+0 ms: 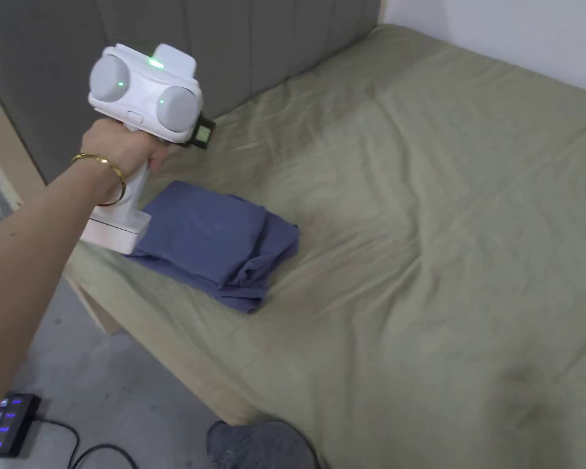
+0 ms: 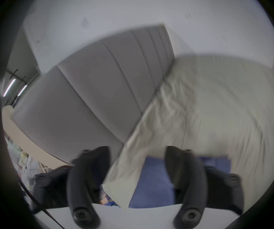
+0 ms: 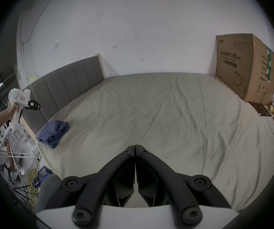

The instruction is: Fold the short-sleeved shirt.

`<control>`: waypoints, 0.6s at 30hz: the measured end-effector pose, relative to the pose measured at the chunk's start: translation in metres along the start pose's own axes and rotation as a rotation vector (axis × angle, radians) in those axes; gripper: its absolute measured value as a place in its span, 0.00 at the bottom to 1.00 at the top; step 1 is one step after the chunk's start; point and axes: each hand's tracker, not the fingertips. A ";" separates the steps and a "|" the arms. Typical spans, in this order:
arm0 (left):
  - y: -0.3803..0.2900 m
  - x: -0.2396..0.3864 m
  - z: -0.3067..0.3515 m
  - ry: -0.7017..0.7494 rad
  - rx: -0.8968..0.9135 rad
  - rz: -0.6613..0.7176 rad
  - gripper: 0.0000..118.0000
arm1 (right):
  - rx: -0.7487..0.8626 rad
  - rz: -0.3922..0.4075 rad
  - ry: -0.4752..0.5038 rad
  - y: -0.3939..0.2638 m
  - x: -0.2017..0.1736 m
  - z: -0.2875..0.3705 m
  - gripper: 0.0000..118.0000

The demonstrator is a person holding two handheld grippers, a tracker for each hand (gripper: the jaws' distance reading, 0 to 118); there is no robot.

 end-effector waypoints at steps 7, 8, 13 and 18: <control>0.044 0.040 0.118 -0.155 0.356 0.174 0.01 | 0.159 0.009 -0.056 0.032 0.026 0.047 0.00; 0.050 0.054 0.142 -0.213 0.387 0.191 0.00 | 0.184 0.015 -0.069 0.037 0.031 0.057 0.00; 0.050 0.114 0.229 -0.385 0.534 0.194 0.00 | 0.288 0.064 -0.140 0.058 0.050 0.096 0.00; 0.030 0.173 0.281 -0.534 0.586 0.187 0.00 | 0.383 0.058 -0.208 0.071 0.070 0.132 0.00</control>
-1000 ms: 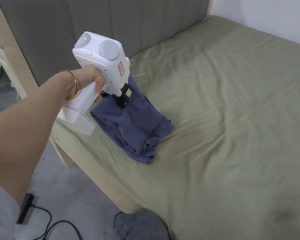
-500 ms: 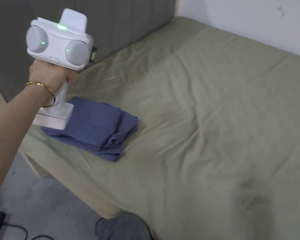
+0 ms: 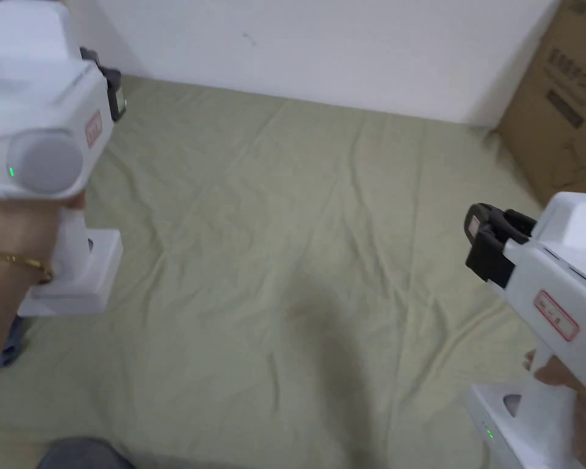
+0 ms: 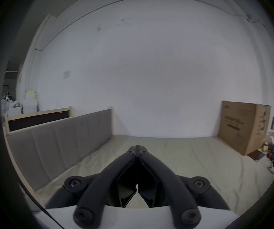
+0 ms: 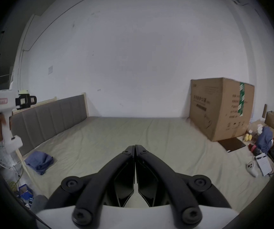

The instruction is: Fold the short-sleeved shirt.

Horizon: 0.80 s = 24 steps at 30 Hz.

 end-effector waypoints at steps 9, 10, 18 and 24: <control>-0.052 0.078 0.039 -0.140 -0.045 -0.001 0.00 | 0.035 0.033 -0.111 -0.006 0.027 0.029 0.00; -0.058 0.082 0.045 -0.151 -0.059 0.008 0.00 | 0.033 0.037 -0.132 -0.010 0.029 0.031 0.00; -0.104 0.090 0.060 -0.169 -0.132 -0.045 0.00 | -0.013 0.027 -0.162 -0.043 0.037 0.029 0.00; -0.118 0.082 0.061 -0.158 -0.158 -0.059 0.00 | -0.057 0.022 -0.152 -0.063 0.031 0.026 0.00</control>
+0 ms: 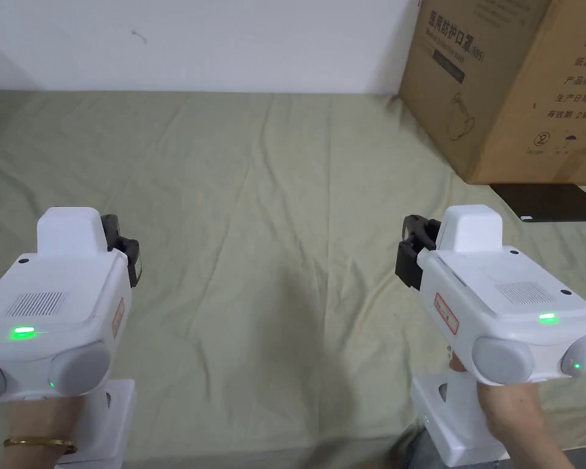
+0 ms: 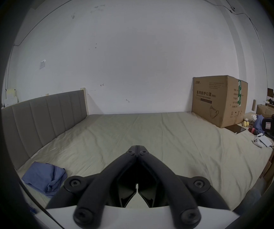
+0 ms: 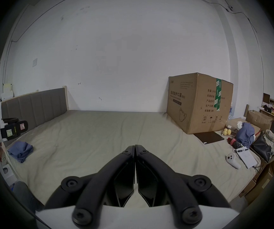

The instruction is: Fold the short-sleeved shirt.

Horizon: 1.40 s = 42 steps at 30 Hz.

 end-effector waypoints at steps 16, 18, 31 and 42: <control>0.001 -0.002 0.009 -0.001 -0.002 -0.014 0.34 | -0.010 0.000 0.012 -0.002 -0.005 0.003 0.06; 0.002 -0.001 0.009 -0.006 -0.008 -0.018 0.74 | -0.005 0.001 0.002 -0.001 -0.005 0.003 0.39; 0.006 0.005 0.014 -0.014 0.014 -0.011 1.00 | 0.014 -0.055 -0.002 0.017 -0.005 0.009 0.95; 0.008 0.003 0.012 -0.013 0.020 -0.002 1.00 | 0.029 -0.055 -0.016 0.018 -0.003 0.008 0.96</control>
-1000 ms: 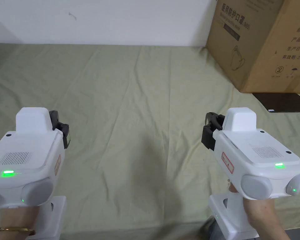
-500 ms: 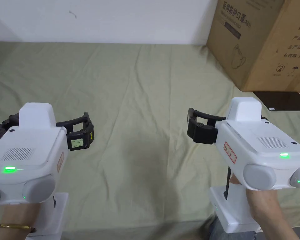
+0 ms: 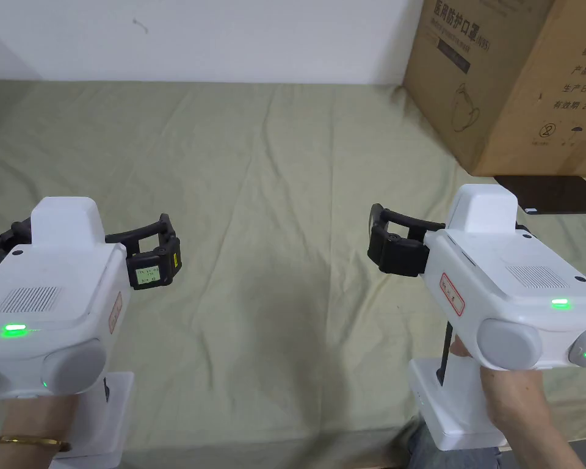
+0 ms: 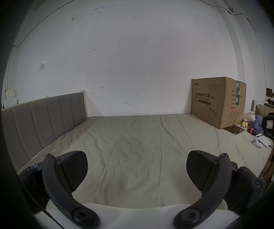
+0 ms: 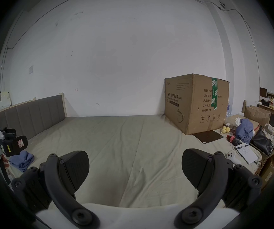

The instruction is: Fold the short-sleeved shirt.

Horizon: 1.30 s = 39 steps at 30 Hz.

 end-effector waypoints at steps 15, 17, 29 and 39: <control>-0.001 0.002 -0.001 0.003 0.000 -0.004 1.00 | 0.010 0.005 0.022 -0.002 -0.006 -0.003 0.96; -0.002 0.001 -0.002 0.002 0.001 -0.005 1.00 | 0.008 0.006 0.025 -0.003 -0.006 -0.003 0.96; -0.002 0.003 0.000 0.000 0.002 -0.010 1.00 | 0.010 0.007 0.030 -0.003 -0.007 -0.002 0.96; 0.001 0.008 0.001 -0.003 0.005 -0.011 1.00 | 0.007 0.014 0.031 -0.003 -0.007 -0.001 0.96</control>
